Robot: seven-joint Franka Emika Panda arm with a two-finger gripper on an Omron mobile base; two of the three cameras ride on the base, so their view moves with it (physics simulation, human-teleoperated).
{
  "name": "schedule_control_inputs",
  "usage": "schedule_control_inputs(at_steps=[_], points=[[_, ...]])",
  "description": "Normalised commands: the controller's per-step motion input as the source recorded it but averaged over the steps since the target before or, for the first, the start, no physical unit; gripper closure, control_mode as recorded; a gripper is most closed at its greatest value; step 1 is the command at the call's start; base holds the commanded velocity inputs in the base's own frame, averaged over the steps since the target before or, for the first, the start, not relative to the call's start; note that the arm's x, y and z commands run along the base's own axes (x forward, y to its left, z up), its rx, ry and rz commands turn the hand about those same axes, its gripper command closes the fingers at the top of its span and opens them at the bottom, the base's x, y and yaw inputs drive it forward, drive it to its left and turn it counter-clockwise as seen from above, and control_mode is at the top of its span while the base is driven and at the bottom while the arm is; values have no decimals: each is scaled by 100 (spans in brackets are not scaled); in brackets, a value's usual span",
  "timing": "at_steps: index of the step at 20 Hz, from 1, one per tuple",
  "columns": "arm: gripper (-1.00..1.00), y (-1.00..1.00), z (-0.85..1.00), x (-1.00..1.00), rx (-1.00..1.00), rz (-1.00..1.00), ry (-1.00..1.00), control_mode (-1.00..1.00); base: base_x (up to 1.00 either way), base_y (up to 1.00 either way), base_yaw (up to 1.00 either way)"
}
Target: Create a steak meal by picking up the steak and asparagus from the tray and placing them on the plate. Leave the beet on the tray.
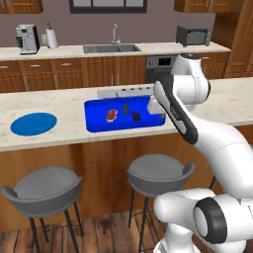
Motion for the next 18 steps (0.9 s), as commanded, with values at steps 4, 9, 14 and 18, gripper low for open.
schedule_control_inputs(at_steps=[4,9,14,18], points=[[-100,0,0,-22,0,0,0,-100,0,0,0],[-100,0,-3,-43,0,0,0,-100,0,0,0],[-100,0,-13,-40,0,0,0,100,-9,1,0],[-100,0,0,0,0,0,0,100,-43,17,0]])
